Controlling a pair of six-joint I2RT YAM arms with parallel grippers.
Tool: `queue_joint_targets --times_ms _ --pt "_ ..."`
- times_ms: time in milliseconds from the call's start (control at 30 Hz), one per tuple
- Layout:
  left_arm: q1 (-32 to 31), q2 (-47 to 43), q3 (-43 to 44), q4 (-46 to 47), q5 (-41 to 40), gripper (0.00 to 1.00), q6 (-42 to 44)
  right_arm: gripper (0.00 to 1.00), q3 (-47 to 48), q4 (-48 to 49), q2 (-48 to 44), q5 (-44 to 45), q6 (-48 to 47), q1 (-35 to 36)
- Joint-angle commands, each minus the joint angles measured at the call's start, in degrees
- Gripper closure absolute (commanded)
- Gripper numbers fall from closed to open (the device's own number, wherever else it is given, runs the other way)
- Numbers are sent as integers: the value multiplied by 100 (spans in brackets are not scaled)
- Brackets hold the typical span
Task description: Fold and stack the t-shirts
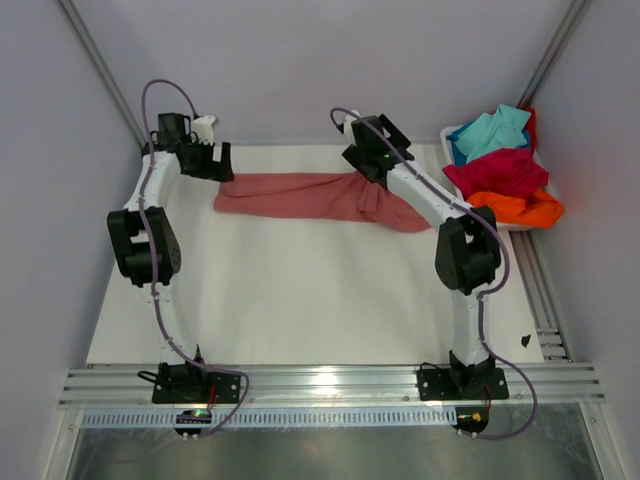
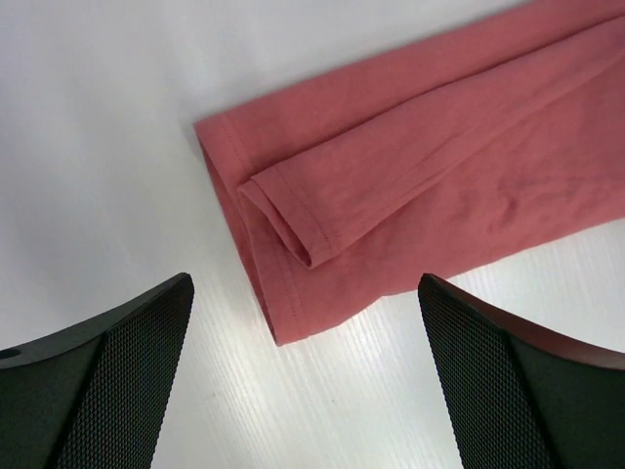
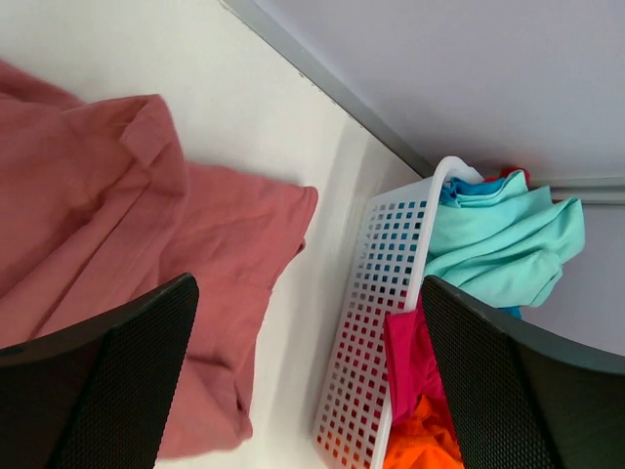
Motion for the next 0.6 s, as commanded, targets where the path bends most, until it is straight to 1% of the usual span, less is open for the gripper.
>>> queue_joint_targets --times_ms 0,33,67,100,133,200,233,267,333,367,567 --pt "-134 -400 -132 -374 518 1 300 1 -290 -1019 -1239 -1221 758 59" --pt "-178 -391 -149 -453 562 1 406 1 -605 -1141 -1563 -1859 750 67" --pt "-266 -382 -184 -593 597 1 485 1 -756 -1430 -1705 -2118 636 76" --pt "-319 -373 -202 -681 658 1 643 1 -949 -1476 -1846 -2294 618 128" --pt "-371 -347 -211 -752 668 1 714 1 -1290 -1651 -2074 -2731 531 146" --pt "-460 -303 -228 -849 711 1 811 1 -1599 -1661 -2233 -2937 354 199" --pt "-634 -268 -211 -858 746 1 829 1 -1801 -1748 -2295 -3059 293 208" --pt "-679 -198 -194 -867 764 1 829 1 -1847 -1801 -2287 -3339 223 217" --pt "-802 -119 -62 -893 861 1 802 1 -1882 -1959 -2147 -3482 240 226" --pt "-829 -5 -1 -928 878 1 811 2 -1847 -2021 -2077 -3796 214 234" --pt "-1040 321 334 -850 765 1 750 4 -1435 -2153 -1445 -3948 205 357"
